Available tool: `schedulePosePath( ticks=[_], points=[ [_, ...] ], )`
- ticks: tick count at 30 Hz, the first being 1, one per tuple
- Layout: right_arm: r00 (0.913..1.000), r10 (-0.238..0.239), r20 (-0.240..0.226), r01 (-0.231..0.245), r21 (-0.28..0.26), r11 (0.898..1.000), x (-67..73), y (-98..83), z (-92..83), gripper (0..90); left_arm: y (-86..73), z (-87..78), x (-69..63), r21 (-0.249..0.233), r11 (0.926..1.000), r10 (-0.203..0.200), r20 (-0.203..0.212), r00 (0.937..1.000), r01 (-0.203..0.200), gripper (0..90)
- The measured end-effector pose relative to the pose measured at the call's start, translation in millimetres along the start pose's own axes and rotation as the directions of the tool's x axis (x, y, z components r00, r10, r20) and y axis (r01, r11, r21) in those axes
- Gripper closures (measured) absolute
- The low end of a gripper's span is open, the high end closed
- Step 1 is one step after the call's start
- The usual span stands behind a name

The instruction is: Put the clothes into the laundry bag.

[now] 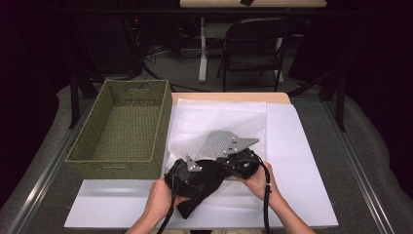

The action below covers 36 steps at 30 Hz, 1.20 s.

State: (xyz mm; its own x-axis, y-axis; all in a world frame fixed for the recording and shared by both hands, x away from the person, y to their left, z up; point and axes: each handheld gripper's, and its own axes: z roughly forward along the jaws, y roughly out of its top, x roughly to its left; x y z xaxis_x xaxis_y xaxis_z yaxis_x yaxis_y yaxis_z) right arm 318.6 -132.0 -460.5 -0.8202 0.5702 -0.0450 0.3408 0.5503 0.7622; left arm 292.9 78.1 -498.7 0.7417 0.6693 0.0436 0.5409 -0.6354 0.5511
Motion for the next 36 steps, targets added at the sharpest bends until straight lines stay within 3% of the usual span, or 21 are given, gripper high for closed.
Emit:
schedulePosePath(
  ticks=[4,9,13,17,20,25,30,36],
  points=[
    [1.0,-0.002,0.005,0.002,0.003,1.0,-0.2,0.1,0.1,88.6,-8.3,-9.9,1.3,-0.012,0.9998,0.014,0.008,0.9999,-0.014,14.0],
    [1.0,0.002,0.005,-0.002,0.003,1.0,-0.5,-0.5,0.2,88.6,-24.4,-18.8,-0.8,-0.01,0.9991,0.041,0.002,0.9992,-0.041,9.6],
    [1.0,0.0,0.001,0.0,0.014,1.0,-0.3,-1.2,2.5,88.6,-36.6,-14.2,4.2,0.011,0.9999,0.012,0.012,0.9999,-0.012,10.1],
    [1.0,-0.002,0.004,0.002,0.019,1.0,0.4,-1.4,3.5,88.6,-45.0,0.6,10.1,0.05,0.9987,-0.015,0.072,0.9973,0.011,10.6],
    [1.0,0.0,0.005,0.0,0.023,1.0,0.2,-1.5,3.5,88.6,-47.1,6.0,10.9,0.039,0.9989,-0.027,0.087,0.9958,0.024,18.1],
    [1.0,-0.002,0.003,0.002,0.025,1.0,-0.8,-1.9,4.3,88.6,-51.1,8.9,8.2,-0.006,0.9994,-0.033,0.085,0.9958,0.033,46.8],
    [1.0,-0.003,0.001,0.003,0.025,1.0,-0.5,-1.7,4.8,88.6,-51.0,6.4,8.5,-0.03,0.9987,-0.039,0.076,0.9963,0.042,67.3],
    [1.0,0.003,-0.007,-0.003,0.031,1.0,-0.2,-1.6,6.0,88.6,-46.7,3.2,7.1,-0.035,0.9984,-0.042,0.072,0.9965,0.045,73.6]
  ],
)
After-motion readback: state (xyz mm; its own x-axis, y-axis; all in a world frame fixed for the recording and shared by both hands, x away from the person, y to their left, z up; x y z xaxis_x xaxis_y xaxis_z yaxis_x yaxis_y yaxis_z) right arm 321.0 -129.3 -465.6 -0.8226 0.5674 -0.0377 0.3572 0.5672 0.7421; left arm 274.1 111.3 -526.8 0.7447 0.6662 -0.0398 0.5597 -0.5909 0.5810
